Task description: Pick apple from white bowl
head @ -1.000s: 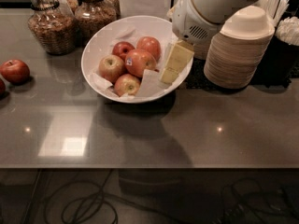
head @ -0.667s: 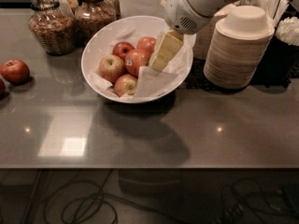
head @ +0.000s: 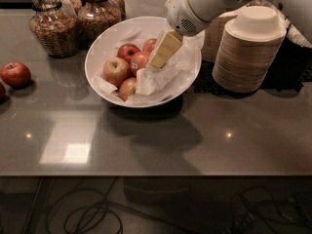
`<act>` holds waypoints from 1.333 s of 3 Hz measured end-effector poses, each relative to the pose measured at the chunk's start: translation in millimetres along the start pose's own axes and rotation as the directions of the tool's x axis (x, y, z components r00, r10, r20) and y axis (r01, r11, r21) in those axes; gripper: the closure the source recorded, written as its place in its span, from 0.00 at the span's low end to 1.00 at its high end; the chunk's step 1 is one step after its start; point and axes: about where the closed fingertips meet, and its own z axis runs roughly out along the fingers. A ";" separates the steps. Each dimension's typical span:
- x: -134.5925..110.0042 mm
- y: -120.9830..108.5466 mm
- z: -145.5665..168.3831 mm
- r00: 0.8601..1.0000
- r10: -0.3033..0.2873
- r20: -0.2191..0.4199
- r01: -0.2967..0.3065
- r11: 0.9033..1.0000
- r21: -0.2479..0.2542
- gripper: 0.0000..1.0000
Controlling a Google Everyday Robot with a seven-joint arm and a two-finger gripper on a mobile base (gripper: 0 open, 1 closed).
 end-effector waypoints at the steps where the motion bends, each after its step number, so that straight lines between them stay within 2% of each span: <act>1: 6.8 4.7 21.0 0.999 0.047 0.018 -0.046 0.998 -0.051 0.00; 3: 11.8 19.4 34.4 0.995 0.088 0.036 -0.082 0.985 -0.150 0.00; 4: 11.4 20.7 34.5 0.995 0.090 0.037 -0.083 0.984 -0.156 0.00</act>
Offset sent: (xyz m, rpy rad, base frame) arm 0.0064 0.0101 -0.0539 0.0828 0.1922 0.0412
